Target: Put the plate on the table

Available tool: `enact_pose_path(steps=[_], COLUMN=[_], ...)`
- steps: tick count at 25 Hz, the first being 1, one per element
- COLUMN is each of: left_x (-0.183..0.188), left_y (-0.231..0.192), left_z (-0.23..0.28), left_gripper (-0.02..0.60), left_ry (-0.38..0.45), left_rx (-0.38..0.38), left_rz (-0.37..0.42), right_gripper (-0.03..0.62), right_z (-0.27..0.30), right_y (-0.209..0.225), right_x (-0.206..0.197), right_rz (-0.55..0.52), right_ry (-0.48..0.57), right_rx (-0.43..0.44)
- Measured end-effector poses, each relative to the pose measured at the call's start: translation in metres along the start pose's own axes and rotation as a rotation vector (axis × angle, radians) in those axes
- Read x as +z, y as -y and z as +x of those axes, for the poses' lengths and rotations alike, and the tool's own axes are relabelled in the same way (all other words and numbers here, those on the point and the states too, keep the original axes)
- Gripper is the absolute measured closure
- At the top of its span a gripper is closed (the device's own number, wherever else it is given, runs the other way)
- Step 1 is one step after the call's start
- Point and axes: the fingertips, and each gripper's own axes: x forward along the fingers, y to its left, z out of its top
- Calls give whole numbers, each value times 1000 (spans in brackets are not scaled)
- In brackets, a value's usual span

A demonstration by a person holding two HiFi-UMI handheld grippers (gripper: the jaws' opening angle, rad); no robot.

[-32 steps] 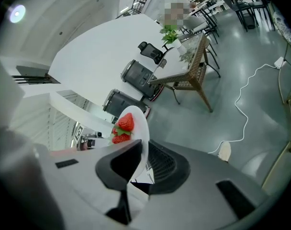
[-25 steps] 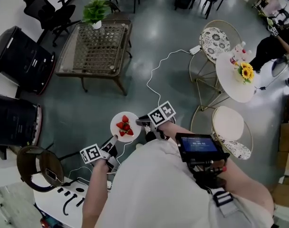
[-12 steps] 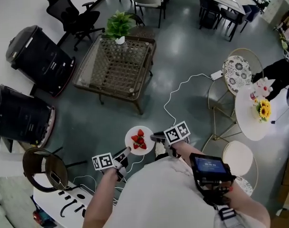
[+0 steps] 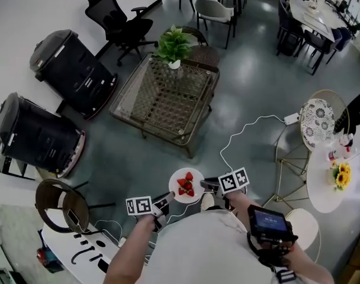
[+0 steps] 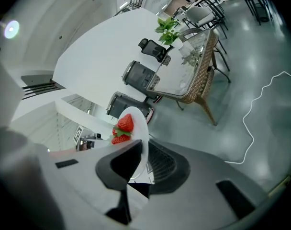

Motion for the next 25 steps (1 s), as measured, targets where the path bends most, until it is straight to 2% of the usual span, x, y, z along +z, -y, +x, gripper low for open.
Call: enact_pose_path(steps=[9,16,25], left_x=[19,37,75], left_y=[14,18,13], left_z=[20,29,67], left_gripper=[571,571,571], left_ry=[32,38,-22], left_rx=[22,2,-25], left_rz=[4,-12,12], right_gripper=[563,563,563], right_z=[-9,-13,-19], right_y=[13,18,47], right_x=[29,48,86], right_rz=[-24,-23,-24], right_ry=[-7,12,36], right_rx=[21,38,-51])
